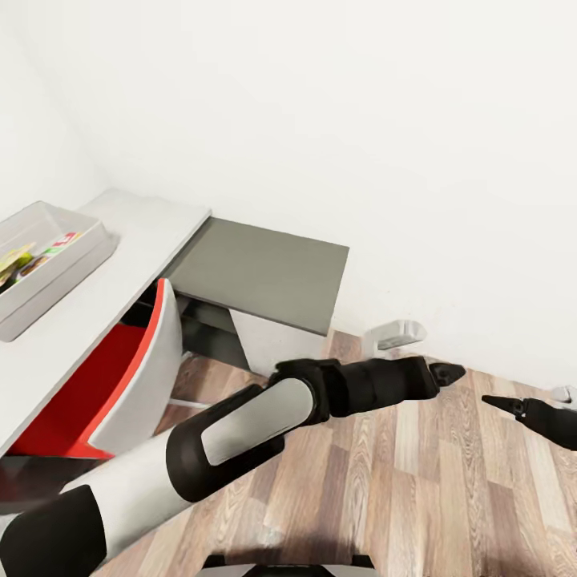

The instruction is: Put all the toys in the child's room - the three board games (two on the bed and one on the table), the two jigsaw puzzles on the table, and the tennis ball on the table - inside the toy box on the table in the child's room.

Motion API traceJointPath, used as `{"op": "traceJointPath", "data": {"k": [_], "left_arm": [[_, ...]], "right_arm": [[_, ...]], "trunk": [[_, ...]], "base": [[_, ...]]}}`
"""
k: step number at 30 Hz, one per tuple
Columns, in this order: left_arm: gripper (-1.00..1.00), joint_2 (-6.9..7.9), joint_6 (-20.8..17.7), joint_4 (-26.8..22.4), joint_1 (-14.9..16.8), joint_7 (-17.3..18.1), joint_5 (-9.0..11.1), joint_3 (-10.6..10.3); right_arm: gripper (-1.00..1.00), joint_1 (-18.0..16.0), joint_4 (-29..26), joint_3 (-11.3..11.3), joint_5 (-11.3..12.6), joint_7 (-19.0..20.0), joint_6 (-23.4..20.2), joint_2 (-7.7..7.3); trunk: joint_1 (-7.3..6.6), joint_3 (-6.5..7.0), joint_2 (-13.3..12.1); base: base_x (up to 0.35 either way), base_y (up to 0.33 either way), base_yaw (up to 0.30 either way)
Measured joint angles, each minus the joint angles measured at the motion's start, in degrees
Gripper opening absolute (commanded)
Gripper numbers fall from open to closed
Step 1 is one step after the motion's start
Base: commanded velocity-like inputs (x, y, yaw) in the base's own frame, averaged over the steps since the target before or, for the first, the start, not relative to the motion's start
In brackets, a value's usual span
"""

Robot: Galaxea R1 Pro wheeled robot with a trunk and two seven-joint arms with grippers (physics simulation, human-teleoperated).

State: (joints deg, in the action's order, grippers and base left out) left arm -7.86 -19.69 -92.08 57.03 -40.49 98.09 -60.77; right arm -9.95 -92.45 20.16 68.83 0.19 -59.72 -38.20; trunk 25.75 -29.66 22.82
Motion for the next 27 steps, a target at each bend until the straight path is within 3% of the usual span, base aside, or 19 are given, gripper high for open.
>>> {"op": "traceJointPath", "data": {"k": [1,3,4,7,8,10,11,12,13,16,19,27], "left_arm": [[1.0,0.01,0.01,0.0,-0.05,-0.02,-0.06,0.0],[1.0,0.21,-0.05,0.01,-2.49,-0.66,-3.41,0.12],[1.0,0.47,-0.09,0.05,-5.44,-1.25,-8.39,0.19],[1.0,1.06,-0.09,0.16,-9.84,-1.56,-12.72,0.2],[1.0,2.02,-0.03,0.32,-14.69,-1.4,-16.87,0.48],[1.0,2.87,0.16,0.39,-18.32,-1.31,-20.37,0.87],[1.0,3.88,0.38,0.69,-21.26,-1.16,-23.84,1.3],[1.0,4.4,0.57,1.03,-23.0,-1.08,-25.58,1.5],[1.0,4.42,0.58,1.04,-23.06,-1.08,-25.67,1.51],[1.0,5.33,1.5,2.12,-27.28,-0.68,-29.71,2.26],[1.0,5.76,2.17,2.7,-29.68,-0.25,-32.16,3.39],[1.0,6.12,2.69,3.61,-31.71,0.08,-34.17,4.38]], "right_arm": [[1.0,-0.02,0.0,-0.03,-0.07,0.0,0.0,0.02],[1.0,-0.7,0.0,-1.34,-0.55,-0.1,0.0,1.07],[1.0,-1.33,0.05,-2.54,-2.08,-0.18,-0.01,2.02],[1.0,-1.7,0.07,-3.26,-4.27,-0.21,-0.01,2.68],[1.0,-1.86,0.17,-3.59,-5.91,-0.2,-0.01,3.63],[1.0,-1.92,0.19,-3.84,-6.75,-0.15,-0.01,4.43],[1.0,-1.91,0.21,-4.08,-7.28,-0.11,0.08,5.11],[1.0,-1.91,0.19,-4.24,-7.49,-0.09,0.26,5.41],[1.0,-1.91,0.19,-4.25,-7.51,-0.09,0.27,5.42],[1.0,-1.86,0.13,-5.59,-8.0,-0.09,0.65,6.2],[1.0,-1.87,0.1,-7.22,-8.42,-0.12,0.83,6.64],[1.0,-1.75,0.05,-8.8,-8.78,-0.07,0.97,7.02]], "trunk": [[0.0,0.08,0.0],[0.0,0.22,0.0],[0.0,0.27,0.0],[0.0,0.39,0.0],[0.0,0.39,-0.01],[0.0,0.42,0.0],[0.0,0.42,0.0],[0.0,0.43,0.0],[0.0,0.44,0.0],[0.0,0.45,0.0],[0.0,0.46,0.0],[0.0,0.47,0.0]], "base": [[0.0,0.0,-0.168],[0.0,0.0,-0.133],[0.0,0.0,-0.092],[0.0,0.0,-0.054],[0.0,0.0,-0.024],[0.0,0.0,-0.016],[0.0,0.0,-0.01],[0.0,0.0,-0.01],[0.0,0.0,-0.008],[0.0,0.0,-0.005],[0.0,0.0,-0.003],[0.0,0.0,-0.006]]}}
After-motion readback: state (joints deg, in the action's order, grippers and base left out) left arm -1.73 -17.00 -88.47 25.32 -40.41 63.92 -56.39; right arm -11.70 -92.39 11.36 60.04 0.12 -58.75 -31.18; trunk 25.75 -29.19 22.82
